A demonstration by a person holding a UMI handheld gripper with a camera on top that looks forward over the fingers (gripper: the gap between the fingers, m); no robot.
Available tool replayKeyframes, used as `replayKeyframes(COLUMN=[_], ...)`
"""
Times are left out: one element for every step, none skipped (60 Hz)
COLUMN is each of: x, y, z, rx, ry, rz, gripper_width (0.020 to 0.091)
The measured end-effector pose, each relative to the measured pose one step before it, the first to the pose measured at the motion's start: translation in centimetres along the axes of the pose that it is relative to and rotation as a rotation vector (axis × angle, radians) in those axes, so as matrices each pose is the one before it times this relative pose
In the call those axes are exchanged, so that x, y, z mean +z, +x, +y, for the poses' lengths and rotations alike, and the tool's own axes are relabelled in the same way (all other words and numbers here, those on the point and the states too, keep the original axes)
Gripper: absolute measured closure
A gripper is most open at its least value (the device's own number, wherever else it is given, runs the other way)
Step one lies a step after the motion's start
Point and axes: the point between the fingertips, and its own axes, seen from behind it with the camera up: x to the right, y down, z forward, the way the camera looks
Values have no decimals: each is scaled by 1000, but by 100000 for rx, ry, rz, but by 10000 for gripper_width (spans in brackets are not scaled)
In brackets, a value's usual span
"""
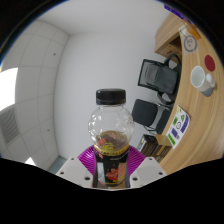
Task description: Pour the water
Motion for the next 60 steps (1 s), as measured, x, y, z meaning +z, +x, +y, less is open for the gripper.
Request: replayKeyframes(x=[279, 273, 256, 340, 276, 556, 235, 275, 183, 210, 201, 208, 240, -246, 337, 890, 323, 232, 142, 132, 141, 164, -865, 63, 973, 57, -35, -50, -26, -53, -457, 618, 13, -38, -44, -60, -28, -606, 371, -32, -139, -168, -166, -192, -198, -1529, 563, 74, -298, -358, -300, -330, -122, -241, -258, -1253, -82, -233, -239, -258], y=[604, 647, 659, 549, 671, 845, 585, 550, 505, 535, 549, 503, 482, 198, 449, 757, 389, 342, 327, 371, 374, 267, -323, 297, 759, 118, 2, -6, 75, 77, 61, 367, -36, -57, -66, -85, -144, -392, 132, -176, -281, -331, -404, -468, -490, -1018, -89, -455, -446, -452, -361, -190, 153, 79, 143, 45, 157, 406, 443, 628], z=[-1171, -1157, -1095, -833, -1086, -991, -1050, -958, -957, -984, -997, -916, -856, -773, -834, -635, -674, -699, -754, -767, -628, -456, -159, -435, -323, -321, -190, -125, -106, -103, 62, 251, 110, 41, 50, 83, 97, 186, 385, 161, 60, 39, -63, -133, -229, -1153, 195, -315, -598, -699, -795, -798, -699, -876, -862, -1823, -664, -660, -577, -562], rx=[4686, 4502, 4395, 4201, 4334, 4117, 4042, 3721, 3545, 3495, 3436, 3314, 3283, 3280, 3300, 2782, 3016, 2826, 2402, 1972, 1496, 1253, 1264, 855, 420, 208, 32, -131, -318, -540, -558, -1131, -1138, -1505, -1909, -2269, -2692, -3314, -4062, -4761, -5320, -5826, -6257, -6530, -6647, -5236, -8286, -7014, -7093, -7018, -6920, -6925, -6887, -6614, -6478, -5195, -5587, -5592, -5039, -4692], ry=[695, 663, 563, 808, 728, 887, 764, 590, 633, 686, 748, 576, 378, 445, 582, 528, 112, 185, 584, 852, 514, -180, -314, 89, 458, 101, -394, -484, -290, -264, -248, -375, -528, -556, -568, -636, -579, -312, -519, -748, -683, -544, -355, -234, -82, 26, 382, 1089, 775, 915, 1093, 1228, 1422, 1439, 1421, 1033, 1541, 1167, 1111, 1010], rz=[-514, -307, -94, 370, -9, 321, 34, -71, -51, 61, 239, 187, 20, 181, 125, 486, 13, -134, 107, 424, 383, 93, 306, 715, 942, 667, 277, 224, 618, 798, 432, 578, 623, 736, 877, 875, 803, 820, 885, 972, 910, 826, 774, 653, 628, -33, 1325, 824, 285, 179, 365, 750, 981, 988, 990, 420, 1173, 1232, 1383, 1584], gripper_width=[746, 744, 745, 746, 744, 745, 745, 745, 744, 745, 744, 745, 746, 745, 746, 746, 746, 746, 746, 745, 746, 745, 745, 746, 745, 748, 746, 745, 744, 745, 745, 745, 744, 747, 746, 746, 745, 744, 744, 744, 745, 746, 744, 745, 744, 746, 746, 745, 744, 745, 744, 743, 743, 744, 743, 743, 743, 744, 743, 743])
